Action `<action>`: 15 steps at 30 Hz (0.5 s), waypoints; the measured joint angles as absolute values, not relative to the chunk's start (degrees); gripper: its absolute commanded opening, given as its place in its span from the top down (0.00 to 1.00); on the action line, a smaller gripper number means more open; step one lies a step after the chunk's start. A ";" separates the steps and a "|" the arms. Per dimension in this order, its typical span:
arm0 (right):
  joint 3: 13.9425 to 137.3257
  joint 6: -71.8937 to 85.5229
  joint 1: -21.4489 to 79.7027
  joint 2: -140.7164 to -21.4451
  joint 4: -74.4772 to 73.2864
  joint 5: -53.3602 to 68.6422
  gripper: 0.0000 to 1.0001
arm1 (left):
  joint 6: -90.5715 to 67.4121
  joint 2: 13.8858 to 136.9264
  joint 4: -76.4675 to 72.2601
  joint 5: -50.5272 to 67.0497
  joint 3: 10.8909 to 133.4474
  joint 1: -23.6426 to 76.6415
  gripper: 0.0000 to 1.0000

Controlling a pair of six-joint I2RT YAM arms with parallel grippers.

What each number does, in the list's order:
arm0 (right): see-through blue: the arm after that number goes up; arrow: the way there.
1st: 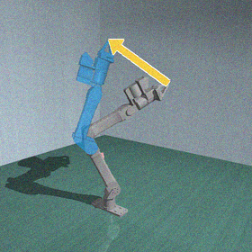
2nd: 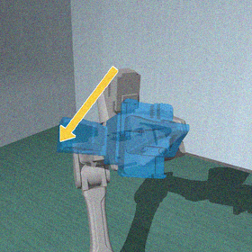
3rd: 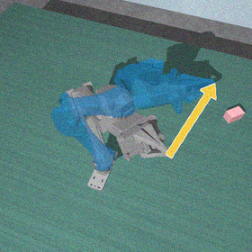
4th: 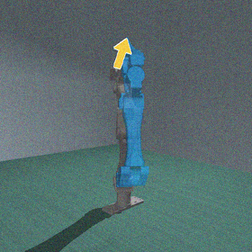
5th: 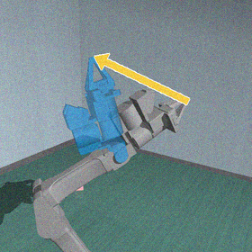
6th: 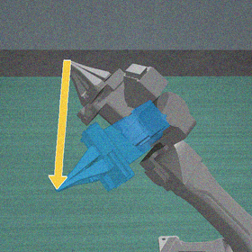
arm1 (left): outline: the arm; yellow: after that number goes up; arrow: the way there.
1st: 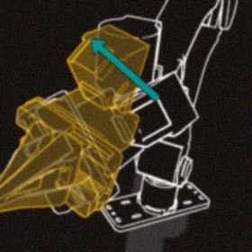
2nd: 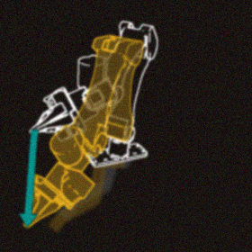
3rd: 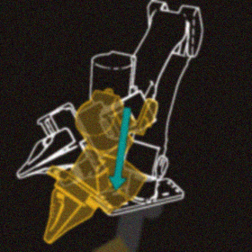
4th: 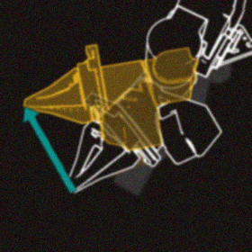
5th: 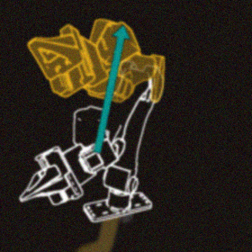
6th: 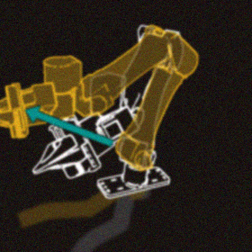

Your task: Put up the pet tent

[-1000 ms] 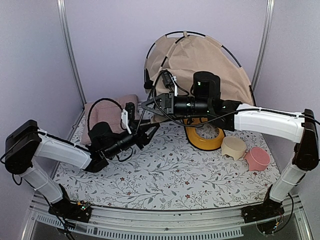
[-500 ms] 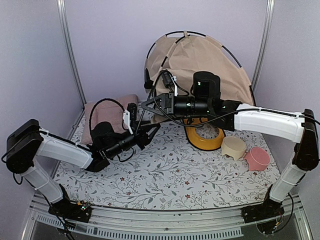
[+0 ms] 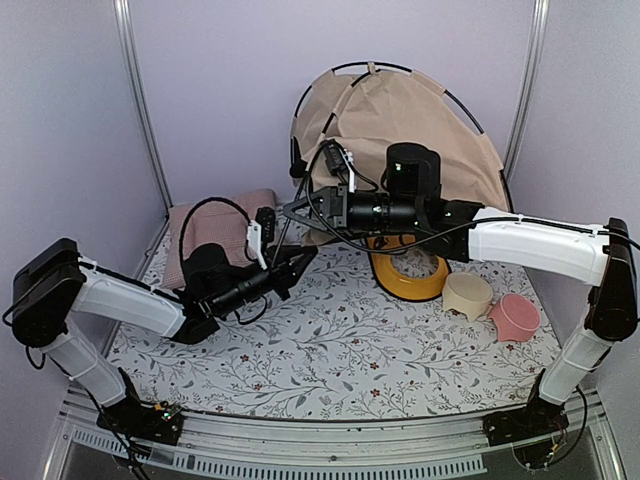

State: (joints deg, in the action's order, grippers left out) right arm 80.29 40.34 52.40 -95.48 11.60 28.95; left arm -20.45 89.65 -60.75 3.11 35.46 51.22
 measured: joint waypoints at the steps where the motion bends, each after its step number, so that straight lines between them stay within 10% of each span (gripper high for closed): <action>1: 80.29 40.27 52.40 -95.48 11.55 28.80 1.00 | -20.27 89.60 -60.58 3.11 35.51 51.22 1.00; 15: 79.85 35.64 51.33 -93.21 7.90 22.06 1.00 | -15.38 84.18 -54.37 -1.61 31.64 54.30 1.00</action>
